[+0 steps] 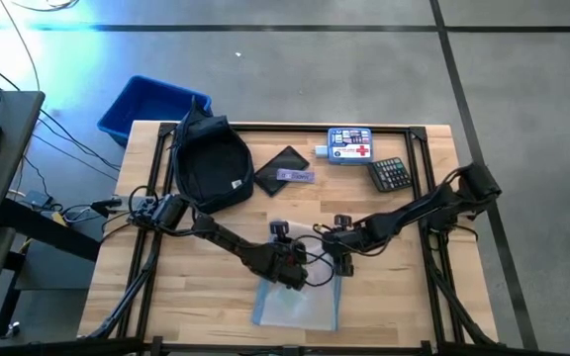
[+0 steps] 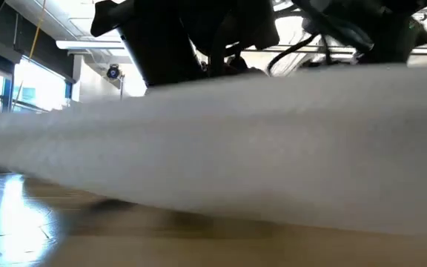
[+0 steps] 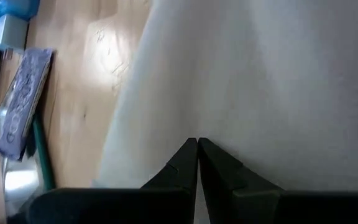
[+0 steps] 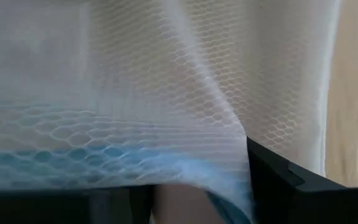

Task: Unpack backpack
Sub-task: Remove the pink charger adapter from the transparent zipper bag

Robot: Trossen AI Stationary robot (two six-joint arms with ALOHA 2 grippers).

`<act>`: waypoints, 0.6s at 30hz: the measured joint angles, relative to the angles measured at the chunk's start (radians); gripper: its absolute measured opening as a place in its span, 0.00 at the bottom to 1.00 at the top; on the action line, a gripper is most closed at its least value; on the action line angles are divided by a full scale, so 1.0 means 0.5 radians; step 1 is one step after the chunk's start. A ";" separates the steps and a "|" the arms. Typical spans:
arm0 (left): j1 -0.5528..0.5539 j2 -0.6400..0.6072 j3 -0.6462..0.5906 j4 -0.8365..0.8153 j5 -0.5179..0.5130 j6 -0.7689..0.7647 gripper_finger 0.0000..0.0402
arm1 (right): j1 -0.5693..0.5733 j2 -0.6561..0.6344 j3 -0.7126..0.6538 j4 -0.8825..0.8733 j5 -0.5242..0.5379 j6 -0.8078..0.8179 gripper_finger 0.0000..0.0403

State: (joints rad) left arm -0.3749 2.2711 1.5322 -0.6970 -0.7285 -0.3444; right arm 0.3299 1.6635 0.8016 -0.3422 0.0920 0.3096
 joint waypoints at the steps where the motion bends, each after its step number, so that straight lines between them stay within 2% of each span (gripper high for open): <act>1: 0.004 -0.001 0.000 -0.023 -0.004 -0.020 0.00 | 0.017 -0.031 -0.001 -0.029 -0.035 0.000 0.43; 10: 0.024 -0.001 0.002 -0.167 -0.039 -0.201 0.00 | 0.229 -0.252 0.001 -0.267 -0.225 -0.089 0.43; 14: 0.032 -0.001 -0.004 -0.274 -0.051 -0.309 0.00 | 0.311 -0.349 -0.008 -0.403 -0.501 -0.126 0.43; 16: 0.043 -0.001 -0.004 -0.298 -0.058 -0.367 0.00 | 0.330 -0.387 -0.007 -0.394 -0.489 -0.170 0.43; 18: 0.044 -0.001 -0.006 -0.324 -0.057 -0.400 0.00 | 0.341 -0.395 -0.007 -0.378 -0.369 -0.253 0.43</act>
State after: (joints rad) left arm -0.3528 2.2707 1.5291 -0.8588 -0.7571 -0.5443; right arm 0.5005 1.4662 0.7979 -0.5311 -0.0925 0.1830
